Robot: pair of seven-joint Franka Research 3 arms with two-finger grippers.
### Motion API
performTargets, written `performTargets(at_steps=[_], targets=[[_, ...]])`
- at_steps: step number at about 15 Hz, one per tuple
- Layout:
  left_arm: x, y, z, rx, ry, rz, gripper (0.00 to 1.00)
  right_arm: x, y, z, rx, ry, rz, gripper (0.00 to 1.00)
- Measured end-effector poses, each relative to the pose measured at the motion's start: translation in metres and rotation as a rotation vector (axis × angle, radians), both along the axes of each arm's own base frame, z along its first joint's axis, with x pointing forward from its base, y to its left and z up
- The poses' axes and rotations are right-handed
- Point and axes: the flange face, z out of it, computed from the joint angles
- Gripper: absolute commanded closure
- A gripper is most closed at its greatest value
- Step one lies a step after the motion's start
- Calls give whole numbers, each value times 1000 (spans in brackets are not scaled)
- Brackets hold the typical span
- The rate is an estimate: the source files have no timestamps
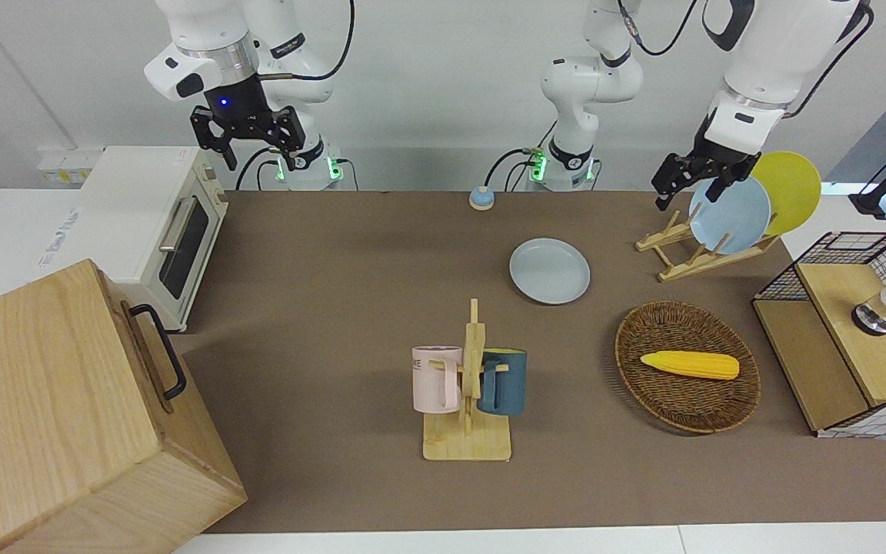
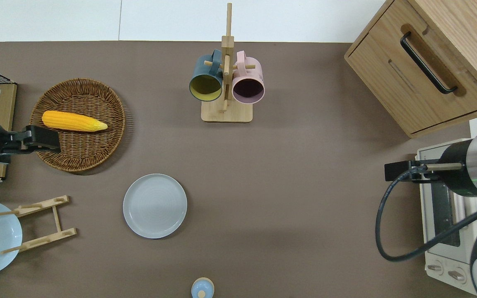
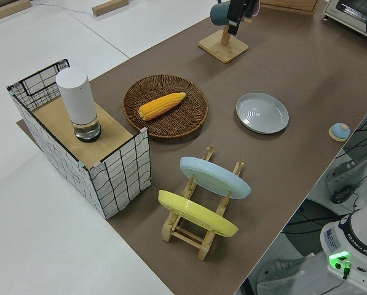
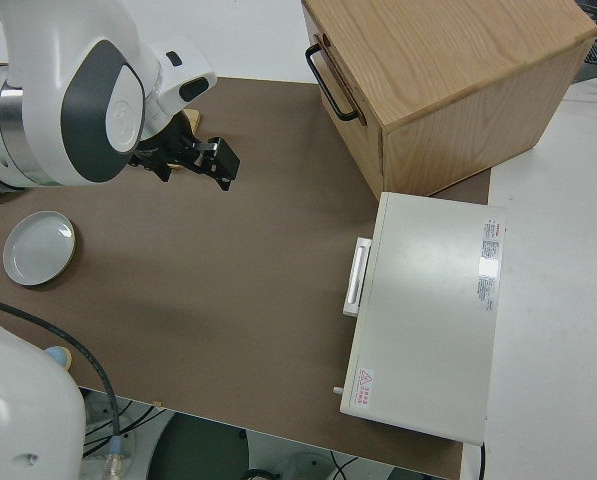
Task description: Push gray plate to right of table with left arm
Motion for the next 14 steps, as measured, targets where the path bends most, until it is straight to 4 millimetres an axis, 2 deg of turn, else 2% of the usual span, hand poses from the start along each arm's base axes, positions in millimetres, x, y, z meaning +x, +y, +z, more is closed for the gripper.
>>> performTargets(at_steps=[11, 14], targets=[[-5, -13, -2, 2, 30, -23, 9, 0, 0, 0, 0, 0, 0, 5], [-6, -14, -9, 3, 46, -26, 9, 0, 0, 0, 0, 0, 0, 5]])
